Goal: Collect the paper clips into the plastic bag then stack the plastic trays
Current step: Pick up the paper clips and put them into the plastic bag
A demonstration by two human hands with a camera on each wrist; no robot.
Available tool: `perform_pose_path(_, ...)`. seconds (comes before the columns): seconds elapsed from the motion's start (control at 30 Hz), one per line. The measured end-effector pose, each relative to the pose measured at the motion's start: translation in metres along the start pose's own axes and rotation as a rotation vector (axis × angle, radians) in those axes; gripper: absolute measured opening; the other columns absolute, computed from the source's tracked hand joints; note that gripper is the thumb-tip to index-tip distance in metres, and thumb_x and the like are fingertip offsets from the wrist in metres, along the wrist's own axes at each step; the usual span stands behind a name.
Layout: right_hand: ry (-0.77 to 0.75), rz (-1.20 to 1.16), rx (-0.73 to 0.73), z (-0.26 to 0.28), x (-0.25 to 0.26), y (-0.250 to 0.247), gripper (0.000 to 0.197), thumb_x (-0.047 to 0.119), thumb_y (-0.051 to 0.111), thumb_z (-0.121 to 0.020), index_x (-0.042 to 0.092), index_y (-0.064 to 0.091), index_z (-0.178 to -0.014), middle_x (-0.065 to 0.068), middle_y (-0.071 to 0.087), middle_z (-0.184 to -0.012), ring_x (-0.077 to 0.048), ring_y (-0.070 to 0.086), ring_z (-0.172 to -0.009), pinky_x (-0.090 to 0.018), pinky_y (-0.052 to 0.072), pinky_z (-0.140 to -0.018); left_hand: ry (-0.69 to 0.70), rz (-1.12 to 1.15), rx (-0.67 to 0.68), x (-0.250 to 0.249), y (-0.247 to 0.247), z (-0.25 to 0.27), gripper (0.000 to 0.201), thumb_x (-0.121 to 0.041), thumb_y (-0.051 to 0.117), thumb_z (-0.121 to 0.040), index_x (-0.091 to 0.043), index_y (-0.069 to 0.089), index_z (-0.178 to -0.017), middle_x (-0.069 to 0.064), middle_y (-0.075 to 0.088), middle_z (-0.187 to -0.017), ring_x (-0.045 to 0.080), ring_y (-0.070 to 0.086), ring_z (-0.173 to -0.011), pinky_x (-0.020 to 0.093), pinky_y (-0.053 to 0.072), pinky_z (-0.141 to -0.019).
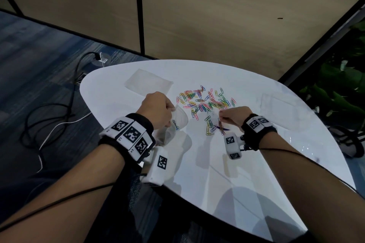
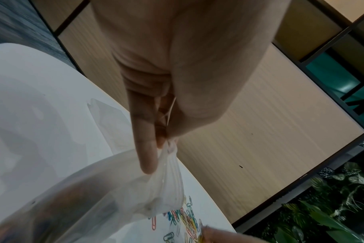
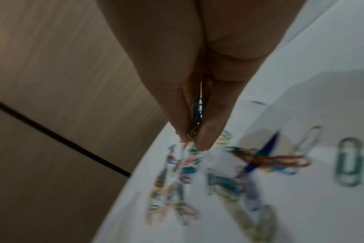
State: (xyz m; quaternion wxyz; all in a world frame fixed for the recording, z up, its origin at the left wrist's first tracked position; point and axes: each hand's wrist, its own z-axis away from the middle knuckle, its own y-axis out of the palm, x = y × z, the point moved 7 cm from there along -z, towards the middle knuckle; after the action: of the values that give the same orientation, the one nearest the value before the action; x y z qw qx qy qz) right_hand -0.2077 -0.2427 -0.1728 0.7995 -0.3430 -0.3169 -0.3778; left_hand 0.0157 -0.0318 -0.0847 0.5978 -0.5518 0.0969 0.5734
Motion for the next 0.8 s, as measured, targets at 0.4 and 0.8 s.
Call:
perform_pose_path(0.4, -0.043, -0.191, 0.459, 0.111, 0.054, 0.130, 0.023, -0.005, 0.072, -0.081, -0.015, 0.067, -0.101, -0.022, 0.072, -0.099, -0.024, 0.071, -0.084, -0.026, 0.060, -0.078, 0.011, 0.024, -0.017, -0.008, 0.004, 0.003, 0.016, -0.002, 0.058, -0.094, -0.001, 0.074, -0.096, 0.019, 0.077, -0.085, 0.031, 0.077, -0.070, 0.041, 0.064, -0.079)
perform_pose_path(0.8, -0.584, 0.833, 0.394, 0.097, 0.096, 0.157, 0.022, 0.019, 0.057, -0.091, 0.026, 0.075, -0.079, 0.002, 0.069, -0.071, -0.009, 0.063, -0.065, -0.024, 0.048, -0.065, -0.003, 0.020, -0.117, 0.005, -0.010, -0.011, 0.021, -0.001, 0.056, -0.092, -0.005, 0.076, -0.097, 0.015, 0.076, -0.093, 0.031, 0.076, -0.082, 0.041, 0.063, -0.083)
